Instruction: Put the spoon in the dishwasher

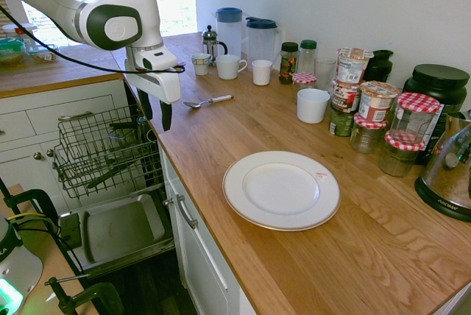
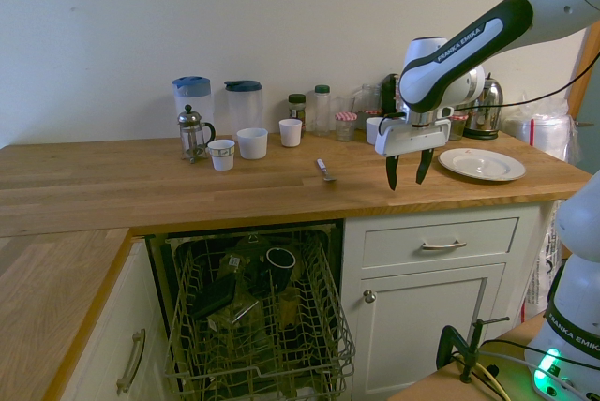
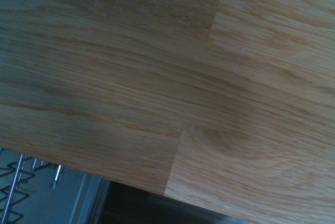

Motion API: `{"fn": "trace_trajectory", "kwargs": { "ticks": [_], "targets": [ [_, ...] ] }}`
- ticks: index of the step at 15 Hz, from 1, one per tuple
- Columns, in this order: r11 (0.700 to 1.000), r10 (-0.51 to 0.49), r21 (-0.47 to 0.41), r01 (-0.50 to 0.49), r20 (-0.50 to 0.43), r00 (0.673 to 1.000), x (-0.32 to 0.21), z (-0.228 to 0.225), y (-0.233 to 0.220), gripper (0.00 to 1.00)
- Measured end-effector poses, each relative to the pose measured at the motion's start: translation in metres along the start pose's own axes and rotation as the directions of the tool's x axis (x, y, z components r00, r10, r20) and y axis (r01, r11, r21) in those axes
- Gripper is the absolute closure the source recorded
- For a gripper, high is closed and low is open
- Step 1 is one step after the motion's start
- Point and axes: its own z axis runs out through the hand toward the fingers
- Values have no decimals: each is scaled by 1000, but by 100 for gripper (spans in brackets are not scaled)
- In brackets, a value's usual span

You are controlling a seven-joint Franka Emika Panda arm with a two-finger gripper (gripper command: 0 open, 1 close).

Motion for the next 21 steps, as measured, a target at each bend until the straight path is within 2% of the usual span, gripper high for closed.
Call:
{"fn": "trace_trajectory", "kwargs": {
  "ticks": [5, 12, 17, 21],
  "targets": [
    [1000, 31, 2, -31, -9, 999, -5, -4, -14, 0],
    [978, 203, 50, -202, -27, 979, -3, -32, -101, 0],
    [952, 301, 70, -297, -71, 951, 28, -22, -157, 0],
    [938, 342, 74, -338, -66, 937, 68, 1, -187, 0]
  ]
}}
